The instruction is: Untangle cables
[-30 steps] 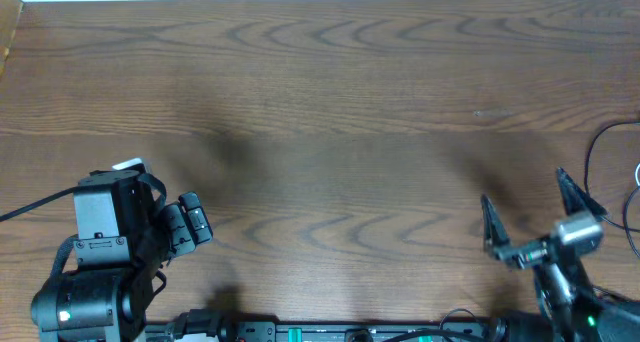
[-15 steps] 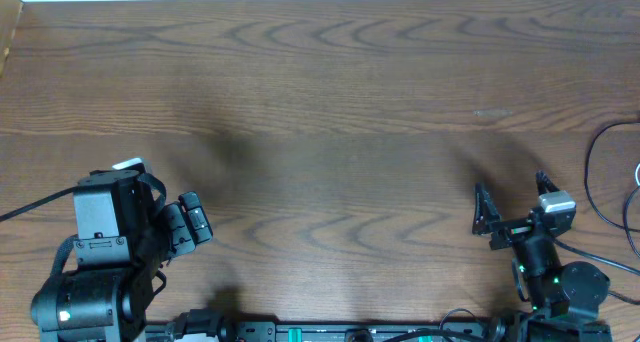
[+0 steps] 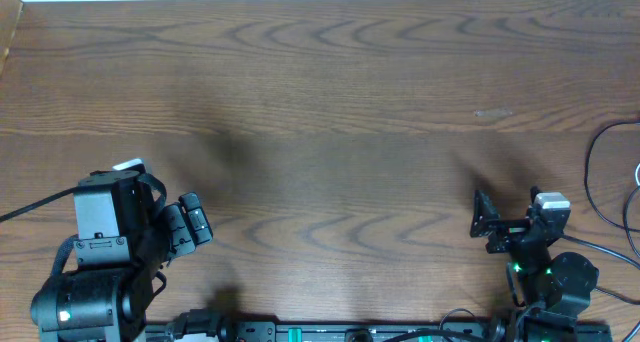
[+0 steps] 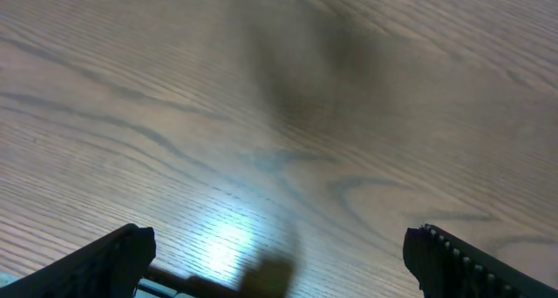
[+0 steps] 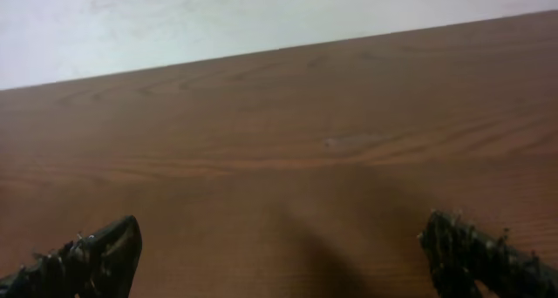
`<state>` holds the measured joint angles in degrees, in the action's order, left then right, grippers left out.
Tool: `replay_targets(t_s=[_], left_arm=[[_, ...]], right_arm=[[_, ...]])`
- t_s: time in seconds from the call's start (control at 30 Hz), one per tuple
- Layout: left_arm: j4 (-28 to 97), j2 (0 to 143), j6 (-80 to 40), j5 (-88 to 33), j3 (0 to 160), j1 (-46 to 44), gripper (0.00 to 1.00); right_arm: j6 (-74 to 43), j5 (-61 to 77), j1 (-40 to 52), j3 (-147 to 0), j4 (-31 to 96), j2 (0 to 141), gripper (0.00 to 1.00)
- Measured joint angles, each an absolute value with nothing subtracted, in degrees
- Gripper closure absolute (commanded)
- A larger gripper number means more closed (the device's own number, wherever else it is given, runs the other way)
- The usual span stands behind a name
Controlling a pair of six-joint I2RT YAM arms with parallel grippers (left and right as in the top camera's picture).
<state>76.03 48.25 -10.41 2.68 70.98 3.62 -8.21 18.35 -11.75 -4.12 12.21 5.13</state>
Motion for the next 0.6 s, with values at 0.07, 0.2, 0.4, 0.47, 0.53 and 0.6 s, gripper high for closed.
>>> replay_targets(t_s=[0.07,0.2,0.4,0.47,0.53,0.6], left_arm=[[76.03,48.25,-10.41,2.68,70.98,3.62,0.04],[76.03,48.25,-10.41,2.68,70.98,3.62,0.04],[76.03,48.25,-10.41,2.68,70.98,3.62,0.04],[76.07,48.25,-10.41,2.68,70.98,3.62,0.04],[76.07,48.25,-10.41,2.68,70.98,3.62,0.04],[76.07,48.25,-10.41,2.68,70.98,3.62,0.04]], right_arm=[[-9.13,18.13,-11.75,-4.12,12.21,5.13,0.01],[-11.81,17.96,-11.75,-4.12,12.21,5.13,0.01],[-14.31,17.93,-11.75,-4.12,12.23,5.13,0.01],[-14.66,17.93,-11.75,-4.12,12.21,5.13,0.01],[-14.85,17.93,-11.75,-4.12,12.21,5.13,0.01],[-14.92,17.93,-11.75,-4.12,12.21,5.13,0.01]])
